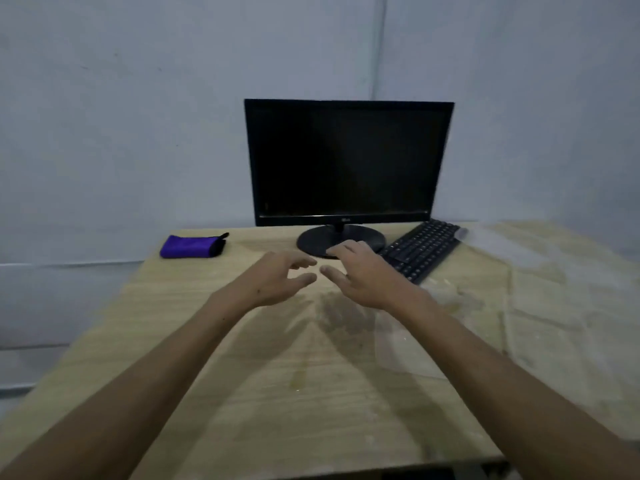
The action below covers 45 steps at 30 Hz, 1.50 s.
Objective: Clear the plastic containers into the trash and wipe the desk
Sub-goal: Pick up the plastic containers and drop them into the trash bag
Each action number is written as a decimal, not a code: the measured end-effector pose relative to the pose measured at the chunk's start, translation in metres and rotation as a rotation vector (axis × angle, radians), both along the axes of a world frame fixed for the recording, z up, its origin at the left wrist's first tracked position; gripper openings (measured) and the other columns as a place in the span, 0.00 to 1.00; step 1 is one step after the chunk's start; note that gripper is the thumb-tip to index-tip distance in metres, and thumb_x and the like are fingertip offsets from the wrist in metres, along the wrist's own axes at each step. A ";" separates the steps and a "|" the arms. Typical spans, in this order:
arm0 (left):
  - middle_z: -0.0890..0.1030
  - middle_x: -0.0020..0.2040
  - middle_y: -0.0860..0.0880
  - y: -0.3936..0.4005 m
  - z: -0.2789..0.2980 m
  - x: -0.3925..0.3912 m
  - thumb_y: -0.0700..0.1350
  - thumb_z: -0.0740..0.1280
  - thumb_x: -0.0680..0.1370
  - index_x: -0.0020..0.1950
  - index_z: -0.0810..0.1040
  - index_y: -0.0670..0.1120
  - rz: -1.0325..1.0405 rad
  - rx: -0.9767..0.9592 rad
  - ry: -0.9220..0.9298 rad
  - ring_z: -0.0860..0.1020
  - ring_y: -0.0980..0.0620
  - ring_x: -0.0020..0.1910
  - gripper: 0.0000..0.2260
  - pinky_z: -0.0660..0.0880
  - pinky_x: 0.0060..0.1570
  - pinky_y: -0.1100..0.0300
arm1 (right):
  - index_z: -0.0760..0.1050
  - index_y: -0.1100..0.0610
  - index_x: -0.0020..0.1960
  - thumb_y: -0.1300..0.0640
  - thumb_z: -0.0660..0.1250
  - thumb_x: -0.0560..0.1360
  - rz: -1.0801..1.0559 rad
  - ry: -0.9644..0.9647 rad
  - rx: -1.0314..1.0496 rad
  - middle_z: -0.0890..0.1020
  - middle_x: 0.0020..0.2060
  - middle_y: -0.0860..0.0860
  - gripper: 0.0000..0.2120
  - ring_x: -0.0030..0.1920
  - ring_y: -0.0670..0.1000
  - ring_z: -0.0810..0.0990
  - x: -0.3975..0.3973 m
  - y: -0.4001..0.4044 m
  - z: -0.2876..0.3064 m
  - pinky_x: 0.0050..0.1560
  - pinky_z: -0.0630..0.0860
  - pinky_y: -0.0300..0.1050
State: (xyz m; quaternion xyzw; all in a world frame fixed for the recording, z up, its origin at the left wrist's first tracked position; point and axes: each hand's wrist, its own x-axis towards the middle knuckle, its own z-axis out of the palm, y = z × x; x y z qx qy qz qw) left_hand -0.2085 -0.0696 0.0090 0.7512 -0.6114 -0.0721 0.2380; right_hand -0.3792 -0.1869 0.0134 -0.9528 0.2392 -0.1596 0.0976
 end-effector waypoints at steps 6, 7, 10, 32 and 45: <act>0.82 0.56 0.51 -0.036 -0.017 -0.071 0.57 0.73 0.76 0.63 0.82 0.49 -0.247 0.039 -0.079 0.79 0.52 0.55 0.19 0.76 0.54 0.56 | 0.80 0.58 0.57 0.52 0.67 0.81 -0.265 0.008 0.062 0.80 0.53 0.54 0.11 0.59 0.55 0.75 -0.091 -0.036 -0.010 0.62 0.69 0.49; 0.81 0.57 0.52 -0.041 -0.021 -0.080 0.61 0.73 0.75 0.64 0.81 0.49 -0.288 0.050 -0.100 0.78 0.53 0.56 0.23 0.76 0.56 0.55 | 0.81 0.58 0.56 0.53 0.68 0.81 -0.296 -0.009 0.059 0.81 0.52 0.53 0.10 0.57 0.54 0.77 -0.106 -0.040 -0.011 0.58 0.69 0.46; 0.77 0.63 0.53 -0.060 -0.030 -0.105 0.71 0.70 0.70 0.70 0.76 0.52 -0.362 0.122 -0.147 0.73 0.54 0.60 0.35 0.74 0.61 0.52 | 0.83 0.58 0.55 0.54 0.69 0.80 -0.409 -0.046 0.061 0.82 0.51 0.52 0.09 0.53 0.51 0.77 -0.149 -0.043 -0.008 0.51 0.65 0.41; 0.73 0.66 0.57 -0.088 -0.011 -0.156 0.69 0.77 0.65 0.75 0.67 0.55 -0.331 0.150 0.137 0.74 0.59 0.60 0.43 0.73 0.57 0.62 | 0.70 0.59 0.46 0.55 0.68 0.78 -0.942 0.140 0.290 0.77 0.43 0.56 0.09 0.43 0.57 0.81 -0.295 -0.091 -0.032 0.45 0.79 0.50; 0.76 0.69 0.31 -0.031 0.044 -0.120 0.68 0.65 0.76 0.72 0.75 0.37 -0.201 0.127 1.871 0.74 0.31 0.70 0.39 0.68 0.72 0.36 | 0.70 0.60 0.44 0.63 0.62 0.79 -0.628 -0.412 0.591 0.81 0.42 0.63 0.05 0.39 0.57 0.81 -0.205 -0.059 0.027 0.35 0.84 0.51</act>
